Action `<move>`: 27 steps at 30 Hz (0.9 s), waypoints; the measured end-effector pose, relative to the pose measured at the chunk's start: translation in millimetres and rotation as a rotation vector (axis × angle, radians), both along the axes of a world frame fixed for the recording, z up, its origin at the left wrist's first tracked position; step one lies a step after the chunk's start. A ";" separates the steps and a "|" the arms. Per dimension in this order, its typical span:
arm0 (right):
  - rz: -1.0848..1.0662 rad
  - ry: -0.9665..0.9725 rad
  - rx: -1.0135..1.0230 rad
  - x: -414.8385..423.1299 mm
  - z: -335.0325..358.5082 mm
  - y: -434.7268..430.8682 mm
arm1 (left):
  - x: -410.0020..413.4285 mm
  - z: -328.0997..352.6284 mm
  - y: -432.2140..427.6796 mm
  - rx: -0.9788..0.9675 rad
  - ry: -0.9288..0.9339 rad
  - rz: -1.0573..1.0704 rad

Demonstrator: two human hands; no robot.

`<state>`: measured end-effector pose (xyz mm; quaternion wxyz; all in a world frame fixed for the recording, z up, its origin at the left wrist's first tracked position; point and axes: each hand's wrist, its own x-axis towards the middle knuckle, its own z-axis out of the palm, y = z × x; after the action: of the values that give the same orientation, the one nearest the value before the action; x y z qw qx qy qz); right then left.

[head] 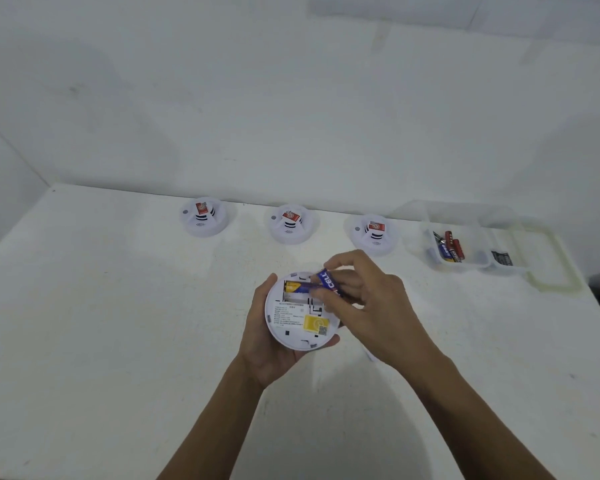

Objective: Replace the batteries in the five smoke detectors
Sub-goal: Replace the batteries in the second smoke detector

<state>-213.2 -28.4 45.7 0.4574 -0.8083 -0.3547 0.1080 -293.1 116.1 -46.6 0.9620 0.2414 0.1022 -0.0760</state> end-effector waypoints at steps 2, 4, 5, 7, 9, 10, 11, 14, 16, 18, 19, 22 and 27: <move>-0.011 -0.079 -0.002 -1.4 -3.4 -0.8 | 4.7 -2.3 -3.2 -0.025 -0.107 -0.043; -0.022 -0.167 0.004 -1.6 -7.9 -1.1 | 5.9 -2.5 -4.1 -0.034 -0.112 -0.076; -0.031 -0.215 0.017 -1.5 -10.3 -0.8 | 5.8 -1.4 -5.5 -0.057 -0.123 -0.078; -0.056 -0.296 0.042 -1.7 -14.7 0.2 | 3.0 -0.3 -2.2 -0.138 -0.124 -0.060; -0.082 -0.317 0.050 -2.9 -17.4 1.3 | 7.4 -2.2 0.9 -0.093 -0.097 -0.039; -0.088 -0.311 0.056 -3.5 -18.2 1.6 | 9.2 -5.7 -0.8 -0.051 -0.115 -0.032; -0.087 -0.299 0.061 -4.4 -18.8 1.6 | 9.0 -6.1 -1.2 -0.006 -0.136 -0.024; -0.057 -0.237 0.075 -6.1 -20.7 1.3 | 7.9 0.5 -4.7 0.032 -0.146 0.048; -0.053 -0.134 0.064 -7.6 -19.4 0.8 | 8.3 5.5 -4.9 0.057 -0.104 0.090; -0.071 -0.089 0.049 -9.2 -20.4 0.2 | 9.6 7.2 -4.4 0.089 -0.088 0.119; -0.085 -0.098 0.044 -9.4 -21.8 0.3 | 9.3 8.6 -4.3 0.084 -0.103 0.111; -0.156 -0.235 0.051 -11.1 -26.4 2.6 | 8.4 8.1 -5.6 0.080 -0.080 0.117; -0.232 -0.386 0.067 -14.2 -37.4 3.7 | 9.1 4.0 -5.3 0.092 -0.091 0.133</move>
<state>-227.5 -24.7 8.3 0.4172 -0.8335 -0.3439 -0.1136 -283.9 110.8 -42.6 0.9566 0.2810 0.0775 0.0038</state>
